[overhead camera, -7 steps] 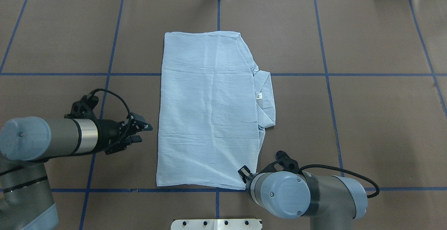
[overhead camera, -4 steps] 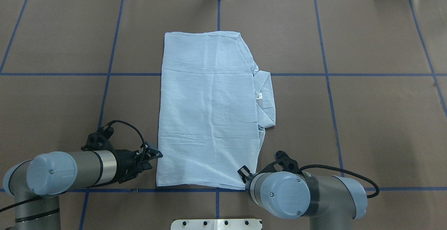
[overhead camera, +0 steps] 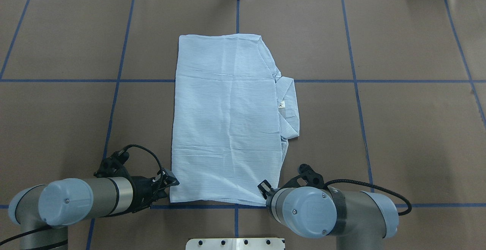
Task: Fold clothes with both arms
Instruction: 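Move the left gripper to the other near corner and grasp it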
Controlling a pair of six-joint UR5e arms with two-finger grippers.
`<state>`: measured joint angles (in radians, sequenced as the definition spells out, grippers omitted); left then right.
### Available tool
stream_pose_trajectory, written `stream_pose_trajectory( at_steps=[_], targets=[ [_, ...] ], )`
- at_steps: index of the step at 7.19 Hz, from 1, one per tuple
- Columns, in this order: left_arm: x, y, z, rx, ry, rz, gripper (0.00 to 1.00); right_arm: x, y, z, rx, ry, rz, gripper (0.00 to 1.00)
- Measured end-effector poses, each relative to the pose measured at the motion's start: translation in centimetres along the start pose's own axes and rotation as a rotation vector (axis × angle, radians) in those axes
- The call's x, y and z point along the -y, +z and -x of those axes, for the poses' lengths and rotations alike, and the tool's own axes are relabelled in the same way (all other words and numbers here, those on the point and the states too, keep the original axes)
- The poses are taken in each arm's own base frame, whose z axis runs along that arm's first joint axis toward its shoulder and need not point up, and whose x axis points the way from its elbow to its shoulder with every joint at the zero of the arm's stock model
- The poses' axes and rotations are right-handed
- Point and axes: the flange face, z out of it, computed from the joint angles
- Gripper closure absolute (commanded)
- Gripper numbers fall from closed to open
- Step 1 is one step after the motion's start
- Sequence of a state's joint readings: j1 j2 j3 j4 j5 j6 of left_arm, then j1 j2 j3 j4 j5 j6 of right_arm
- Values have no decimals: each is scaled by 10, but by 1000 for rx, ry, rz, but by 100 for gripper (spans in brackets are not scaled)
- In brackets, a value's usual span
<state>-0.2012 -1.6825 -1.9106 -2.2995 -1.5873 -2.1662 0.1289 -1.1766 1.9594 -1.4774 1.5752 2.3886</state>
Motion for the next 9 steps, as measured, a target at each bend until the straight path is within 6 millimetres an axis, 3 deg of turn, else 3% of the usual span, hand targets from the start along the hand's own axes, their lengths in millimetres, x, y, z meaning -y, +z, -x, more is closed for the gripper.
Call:
stream_pose_trajectory(
  at_steps=[1, 3, 4, 5, 6, 9],
  targets=[
    [-7, 3, 4, 14, -12, 8, 48, 0, 0, 0, 0, 0, 0, 100],
    [-14, 4, 8, 24, -21, 15, 62, 0, -1, 0, 1, 0, 0, 100],
    [-16, 5, 9, 26, -22, 17, 72, 0, -1, 0, 2, 0, 1, 100],
    [-16, 5, 9, 26, -23, 18, 94, 0, -2, 0, 3, 0, 1, 100],
    [-17, 5, 9, 27, -23, 19, 100, -1, -2, 1, 3, 0, 2, 100],
    [-25, -7, 2, 14, -21, 37, 100, -1, -5, 1, 8, 2, 4, 100]
  ],
)
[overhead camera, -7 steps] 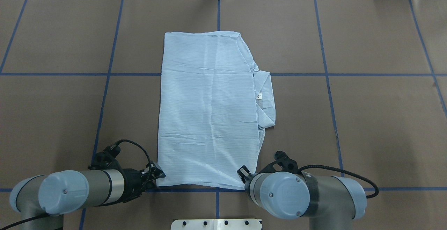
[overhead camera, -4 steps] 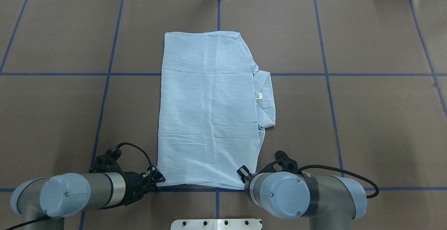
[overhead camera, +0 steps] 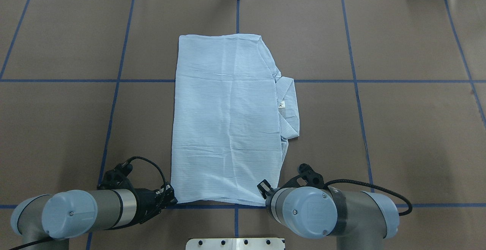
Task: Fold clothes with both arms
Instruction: 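Move the left gripper to the other near corner and grasp it, then lift the near edge with both grippers and fold it toward the collar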
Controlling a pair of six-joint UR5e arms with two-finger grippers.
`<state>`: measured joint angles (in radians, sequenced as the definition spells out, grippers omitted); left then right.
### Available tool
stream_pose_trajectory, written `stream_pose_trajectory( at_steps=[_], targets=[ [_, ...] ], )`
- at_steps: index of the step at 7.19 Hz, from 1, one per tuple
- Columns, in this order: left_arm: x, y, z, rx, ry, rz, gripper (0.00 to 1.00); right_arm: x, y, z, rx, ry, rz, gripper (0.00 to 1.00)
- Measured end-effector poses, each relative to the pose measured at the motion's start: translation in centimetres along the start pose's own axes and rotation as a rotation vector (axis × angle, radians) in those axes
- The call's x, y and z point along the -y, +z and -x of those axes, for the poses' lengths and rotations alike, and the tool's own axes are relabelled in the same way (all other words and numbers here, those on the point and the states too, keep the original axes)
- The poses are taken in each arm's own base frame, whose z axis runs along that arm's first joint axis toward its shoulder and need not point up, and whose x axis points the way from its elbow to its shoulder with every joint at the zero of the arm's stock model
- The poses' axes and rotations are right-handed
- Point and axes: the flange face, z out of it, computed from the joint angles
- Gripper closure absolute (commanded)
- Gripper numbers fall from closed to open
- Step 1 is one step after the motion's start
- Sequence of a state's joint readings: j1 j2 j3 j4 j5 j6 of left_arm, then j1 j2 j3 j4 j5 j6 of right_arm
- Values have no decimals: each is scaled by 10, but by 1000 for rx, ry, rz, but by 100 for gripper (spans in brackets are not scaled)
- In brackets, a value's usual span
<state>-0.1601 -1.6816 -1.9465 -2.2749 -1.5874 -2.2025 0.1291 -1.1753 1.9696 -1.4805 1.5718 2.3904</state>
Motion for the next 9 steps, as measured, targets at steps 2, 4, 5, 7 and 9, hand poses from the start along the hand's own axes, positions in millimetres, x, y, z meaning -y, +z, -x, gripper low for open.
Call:
stream_pose_trajectory(
  at_steps=[2, 4, 5, 7, 9],
  targets=[
    [-14, -30, -19, -12, 3, 24, 100, 3, -18, 5, 26, 9, 13, 100],
    [-4, -58, -42, -22, 5, 33, 100, 18, -55, 24, 86, 36, 31, 100],
    [15, -72, -60, -40, 10, 29, 100, 33, -73, 40, 107, 58, 31, 100],
    [51, -99, -99, -86, 21, 13, 100, 76, -104, 76, 118, 95, 35, 100],
    [91, -117, -142, -118, 46, -40, 100, 123, -124, 116, 148, 103, 10, 100]
  ],
)
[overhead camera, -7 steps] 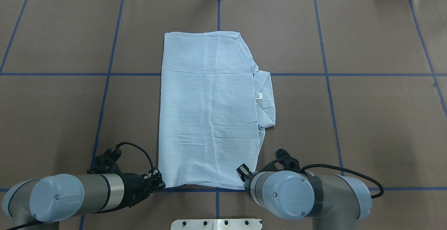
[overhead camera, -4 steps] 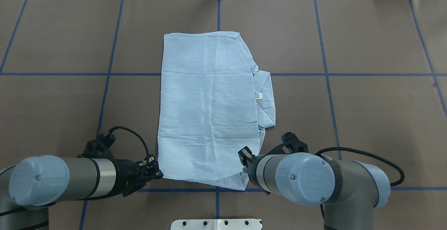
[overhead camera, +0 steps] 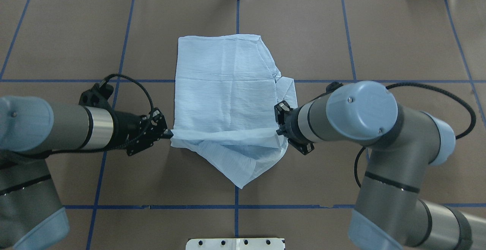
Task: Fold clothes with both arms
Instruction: 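Lift the near edge with both grippers and fold it toward the collar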
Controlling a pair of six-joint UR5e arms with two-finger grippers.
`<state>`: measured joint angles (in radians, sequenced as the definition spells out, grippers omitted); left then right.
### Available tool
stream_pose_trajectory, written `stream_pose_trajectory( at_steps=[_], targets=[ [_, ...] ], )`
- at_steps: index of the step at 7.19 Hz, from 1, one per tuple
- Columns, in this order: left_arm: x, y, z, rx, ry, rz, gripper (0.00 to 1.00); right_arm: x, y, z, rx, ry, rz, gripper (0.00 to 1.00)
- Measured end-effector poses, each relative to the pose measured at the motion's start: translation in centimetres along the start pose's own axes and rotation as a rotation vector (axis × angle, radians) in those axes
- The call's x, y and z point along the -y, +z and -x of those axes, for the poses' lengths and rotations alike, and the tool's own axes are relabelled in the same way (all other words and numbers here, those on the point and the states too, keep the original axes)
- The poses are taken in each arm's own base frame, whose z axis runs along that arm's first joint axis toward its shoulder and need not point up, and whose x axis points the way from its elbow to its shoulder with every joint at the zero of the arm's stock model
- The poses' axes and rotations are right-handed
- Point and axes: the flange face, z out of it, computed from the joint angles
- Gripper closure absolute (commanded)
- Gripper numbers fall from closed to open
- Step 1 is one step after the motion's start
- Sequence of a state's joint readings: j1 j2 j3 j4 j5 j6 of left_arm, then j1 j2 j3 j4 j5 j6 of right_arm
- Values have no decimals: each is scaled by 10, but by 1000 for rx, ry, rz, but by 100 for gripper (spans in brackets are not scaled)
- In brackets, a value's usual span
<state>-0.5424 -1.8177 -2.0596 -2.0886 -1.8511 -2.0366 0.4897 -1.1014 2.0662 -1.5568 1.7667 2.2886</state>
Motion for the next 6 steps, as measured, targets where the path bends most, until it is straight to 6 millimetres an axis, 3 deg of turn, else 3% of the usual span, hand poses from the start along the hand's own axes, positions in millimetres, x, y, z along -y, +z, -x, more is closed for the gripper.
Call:
stream_pose_trajectory(
  at_steps=[2, 4, 6],
  targets=[
    [55, 12, -45, 13, 36, -74, 100, 29, 8, 59, 11, 23, -34, 100],
    [103, 28, -74, 28, 60, -138, 100, 48, 29, 118, 1, 24, -83, 100],
    [135, 44, -99, 40, 71, -179, 100, 67, 49, 180, -33, 19, -113, 100]
  ],
)
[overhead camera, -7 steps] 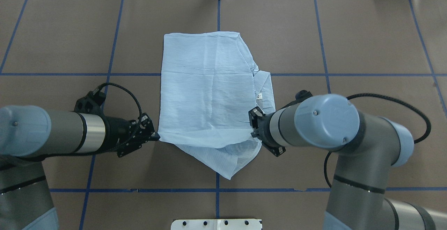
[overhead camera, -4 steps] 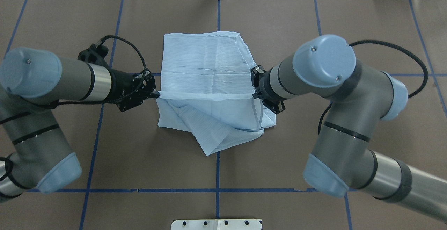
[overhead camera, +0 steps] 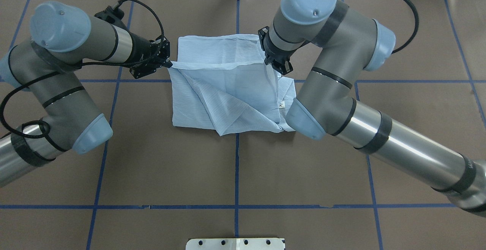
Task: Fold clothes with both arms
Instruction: 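Lift the near edge with both grippers and fold it toward the collar, then lower the folded edge onto the far edge and open both grippers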
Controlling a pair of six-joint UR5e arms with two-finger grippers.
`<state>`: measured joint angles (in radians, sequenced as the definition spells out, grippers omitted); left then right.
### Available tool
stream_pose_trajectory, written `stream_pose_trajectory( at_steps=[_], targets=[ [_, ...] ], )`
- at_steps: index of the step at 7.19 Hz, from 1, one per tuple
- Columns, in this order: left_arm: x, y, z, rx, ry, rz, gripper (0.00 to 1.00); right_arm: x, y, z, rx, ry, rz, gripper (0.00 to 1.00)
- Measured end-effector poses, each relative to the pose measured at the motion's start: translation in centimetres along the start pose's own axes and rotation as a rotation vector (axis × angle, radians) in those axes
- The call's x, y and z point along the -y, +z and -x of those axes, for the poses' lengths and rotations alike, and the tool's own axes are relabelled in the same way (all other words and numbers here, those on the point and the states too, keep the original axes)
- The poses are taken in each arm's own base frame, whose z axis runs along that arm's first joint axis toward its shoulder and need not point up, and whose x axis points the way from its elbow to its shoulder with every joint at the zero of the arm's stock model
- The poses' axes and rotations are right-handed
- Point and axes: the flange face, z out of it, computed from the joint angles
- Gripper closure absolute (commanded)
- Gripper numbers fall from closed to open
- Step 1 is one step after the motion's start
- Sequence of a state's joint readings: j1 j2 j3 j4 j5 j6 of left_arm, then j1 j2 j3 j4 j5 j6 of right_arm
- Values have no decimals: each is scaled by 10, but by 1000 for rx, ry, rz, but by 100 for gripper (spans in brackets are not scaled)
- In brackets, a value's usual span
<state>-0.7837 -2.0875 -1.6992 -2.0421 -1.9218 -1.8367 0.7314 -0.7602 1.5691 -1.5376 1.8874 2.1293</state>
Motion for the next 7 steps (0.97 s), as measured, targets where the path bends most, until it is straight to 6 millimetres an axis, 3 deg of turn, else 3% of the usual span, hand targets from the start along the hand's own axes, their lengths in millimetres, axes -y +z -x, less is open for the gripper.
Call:
stream_pose_trajectory(
  at_steps=[3, 5, 7],
  targets=[
    [41, 55, -15, 3, 17, -34, 100, 30, 45, 49, -1, -28, -9, 100],
    [62, 94, -20, 7, 35, -64, 100, 39, 81, 66, -3, -68, -11, 100],
    [76, 124, -27, 12, 45, -95, 100, 45, 104, 73, -18, -118, -19, 100]
  ],
)
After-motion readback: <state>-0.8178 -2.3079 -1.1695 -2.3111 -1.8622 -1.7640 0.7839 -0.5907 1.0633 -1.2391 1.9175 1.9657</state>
